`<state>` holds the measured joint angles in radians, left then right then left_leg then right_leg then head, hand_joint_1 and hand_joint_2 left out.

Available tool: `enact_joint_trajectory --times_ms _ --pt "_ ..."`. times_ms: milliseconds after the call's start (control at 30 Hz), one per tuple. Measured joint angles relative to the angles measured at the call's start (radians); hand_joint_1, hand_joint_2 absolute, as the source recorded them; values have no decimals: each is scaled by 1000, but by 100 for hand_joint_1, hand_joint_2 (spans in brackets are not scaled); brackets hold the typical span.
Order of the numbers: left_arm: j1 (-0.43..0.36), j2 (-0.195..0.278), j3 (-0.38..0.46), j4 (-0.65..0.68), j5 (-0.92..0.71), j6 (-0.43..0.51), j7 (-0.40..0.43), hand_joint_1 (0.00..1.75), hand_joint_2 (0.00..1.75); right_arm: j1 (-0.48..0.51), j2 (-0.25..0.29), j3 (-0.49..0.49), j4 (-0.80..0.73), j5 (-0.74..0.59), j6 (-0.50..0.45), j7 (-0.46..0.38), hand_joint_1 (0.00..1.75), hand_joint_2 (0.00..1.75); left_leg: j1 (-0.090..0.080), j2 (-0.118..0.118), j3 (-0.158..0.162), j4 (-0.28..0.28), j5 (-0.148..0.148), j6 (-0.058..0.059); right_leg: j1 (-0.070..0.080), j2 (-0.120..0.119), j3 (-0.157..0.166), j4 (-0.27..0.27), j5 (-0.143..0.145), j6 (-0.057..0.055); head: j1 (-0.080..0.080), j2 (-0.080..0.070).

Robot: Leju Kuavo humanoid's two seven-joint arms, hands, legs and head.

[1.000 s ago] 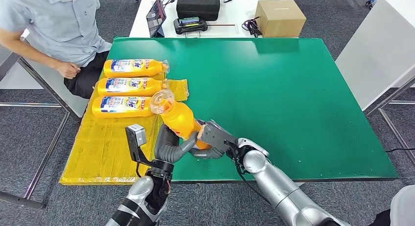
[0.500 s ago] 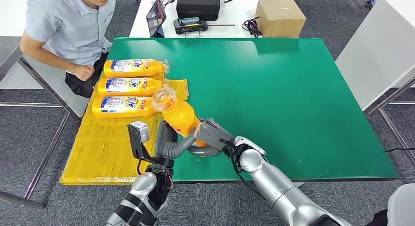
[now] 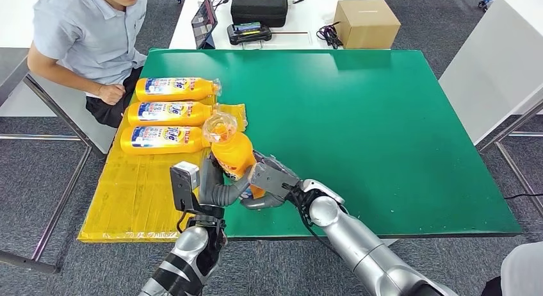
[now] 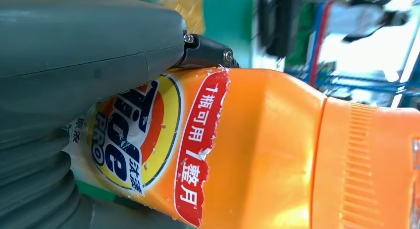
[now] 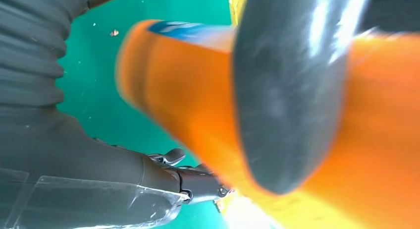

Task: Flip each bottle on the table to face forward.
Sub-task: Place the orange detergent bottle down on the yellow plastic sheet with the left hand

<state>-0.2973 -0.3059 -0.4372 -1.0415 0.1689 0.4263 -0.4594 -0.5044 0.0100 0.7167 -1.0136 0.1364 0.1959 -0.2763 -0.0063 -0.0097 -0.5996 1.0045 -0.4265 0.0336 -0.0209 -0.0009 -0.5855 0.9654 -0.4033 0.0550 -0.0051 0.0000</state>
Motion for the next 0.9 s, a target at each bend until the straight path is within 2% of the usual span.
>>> enact_joint_trajectory --times_ms 100,233,367,500,633,800,900 --pt "17 8 0 -38 -73 37 -11 175 175 6 0 0 0 16 -22 3 0 0 0 0 0 0 0 0 0 0 0 0 0 0 0 0" --pt "43 19 0 -91 -117 43 -7 175 175 14 0 -3 0 33 -38 3 0 175 0 0 0 0 0 0 0 0 0 0 0 0 0 0" --pt "55 35 0 -126 -194 84 -4 175 175 24 -2 -13 0 45 -52 -3 0 175 0 0 0 0 0 0 0 0 0 0 0 0 0 0" --pt "48 63 2 -134 -418 209 28 175 175 40 -6 -31 0 62 -67 -20 0 175 0 0 0 0 0 0 0 0 0 0 0 0 0 0" --pt "42 84 10 -133 -542 248 51 175 175 50 -6 -47 1 73 -69 -29 0 175 0 0 0 0 0 0 0 0 0 0 0 0 0 0" --pt "31 94 80 -114 -979 269 172 175 175 62 -5 -70 1 87 -71 -45 0 175 0 0 0 0 0 0 0 0 0 0 0 0 0 0" --pt "17 106 123 -87 -1079 270 217 175 175 74 -5 -84 1 93 -71 -51 0 175 0 0 0 0 0 0 0 0 0 0 0 0 0 0"
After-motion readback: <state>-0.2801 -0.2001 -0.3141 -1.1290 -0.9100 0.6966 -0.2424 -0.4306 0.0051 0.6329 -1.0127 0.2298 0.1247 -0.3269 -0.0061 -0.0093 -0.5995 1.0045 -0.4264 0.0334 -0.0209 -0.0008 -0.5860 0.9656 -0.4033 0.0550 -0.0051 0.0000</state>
